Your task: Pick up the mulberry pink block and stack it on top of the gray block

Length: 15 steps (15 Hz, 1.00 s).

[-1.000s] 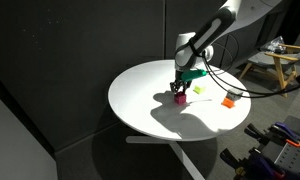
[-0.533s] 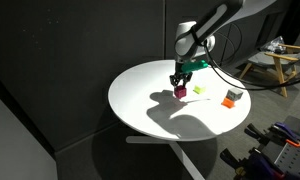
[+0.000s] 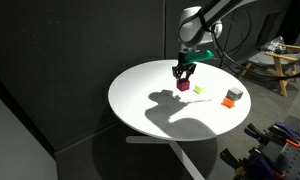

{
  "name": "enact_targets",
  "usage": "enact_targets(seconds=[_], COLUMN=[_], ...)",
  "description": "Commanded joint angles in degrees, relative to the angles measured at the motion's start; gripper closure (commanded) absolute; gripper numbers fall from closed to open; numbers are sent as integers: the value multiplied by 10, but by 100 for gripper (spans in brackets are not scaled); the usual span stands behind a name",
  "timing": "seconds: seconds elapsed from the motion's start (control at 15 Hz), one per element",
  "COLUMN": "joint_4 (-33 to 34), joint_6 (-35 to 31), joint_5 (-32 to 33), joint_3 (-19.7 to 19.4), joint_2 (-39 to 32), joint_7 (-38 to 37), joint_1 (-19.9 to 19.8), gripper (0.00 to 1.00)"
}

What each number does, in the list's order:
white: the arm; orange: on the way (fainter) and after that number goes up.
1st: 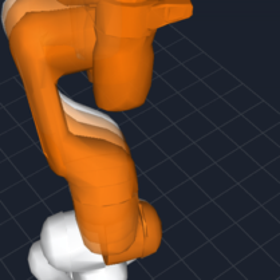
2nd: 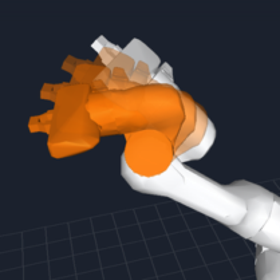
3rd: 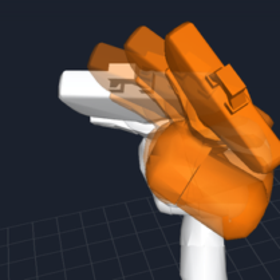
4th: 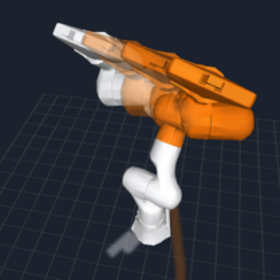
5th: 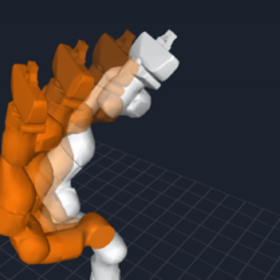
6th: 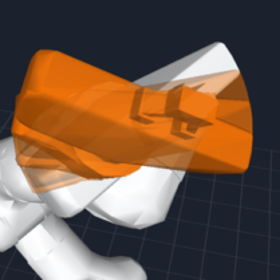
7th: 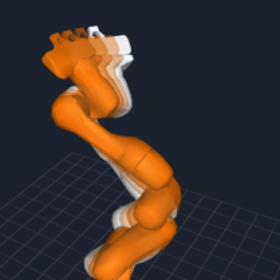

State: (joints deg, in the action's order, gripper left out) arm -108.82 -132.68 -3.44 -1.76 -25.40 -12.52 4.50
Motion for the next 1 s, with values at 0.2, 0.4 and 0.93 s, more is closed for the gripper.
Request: enact_targets(seconds=[0.2, 0.4, 0.93], joint_4=[-98, -130, -176], joint_6=[1, 0, -7], joint_5=[7, 8, 5], joint_3=[-6, -10, -26], joint_2=[104, 136, 189], joint_7=[-2, -3, -3], joint_1=[-16, -26, -59], gripper=[70, 70, 70])
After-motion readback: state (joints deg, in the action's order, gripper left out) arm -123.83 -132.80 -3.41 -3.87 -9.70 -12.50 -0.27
